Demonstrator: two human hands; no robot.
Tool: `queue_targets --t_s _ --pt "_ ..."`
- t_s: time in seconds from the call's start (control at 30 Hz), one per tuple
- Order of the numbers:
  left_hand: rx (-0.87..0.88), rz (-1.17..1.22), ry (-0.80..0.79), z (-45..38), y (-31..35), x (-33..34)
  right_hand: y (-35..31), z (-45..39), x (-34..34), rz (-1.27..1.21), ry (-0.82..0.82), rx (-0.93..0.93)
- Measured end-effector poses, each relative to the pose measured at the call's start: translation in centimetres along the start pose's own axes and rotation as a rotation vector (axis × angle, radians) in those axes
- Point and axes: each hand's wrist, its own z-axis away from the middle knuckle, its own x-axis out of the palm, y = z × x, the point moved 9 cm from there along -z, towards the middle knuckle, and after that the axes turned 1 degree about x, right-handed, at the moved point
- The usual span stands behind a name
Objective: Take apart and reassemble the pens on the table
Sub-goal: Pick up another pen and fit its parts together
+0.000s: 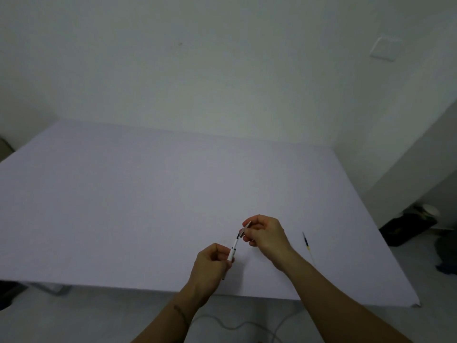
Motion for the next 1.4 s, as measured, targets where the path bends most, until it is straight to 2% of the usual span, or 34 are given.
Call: queue_targets --t_s 0.13,0.23,0.67,1.1,1.4 --pt "-0.005 0.004 0.0 0.1 0.0 0.0 -0.5 0.2 -0.8 -0.085 0.059 -0.022" --pt "-0.002 0.005 0.002 0.1 0.0 0.0 -0.9 0.2 -0.6 -0.098 0.041 -0.024" --pt "0.012 -0.02 -0.004 -0.2 0.1 0.4 -0.1 0.5 0.7 0.125 -0.048 0.004" --pt "0.077 -0.103 0.082 -0.1 1.2 0.1 1.7 0.8 0.4 0.229 -0.075 0.079" --pt "0.087 -0.129 0.068 0.5 1.3 0.3 1.4 1.6 0.2 0.281 -0.077 0.082"
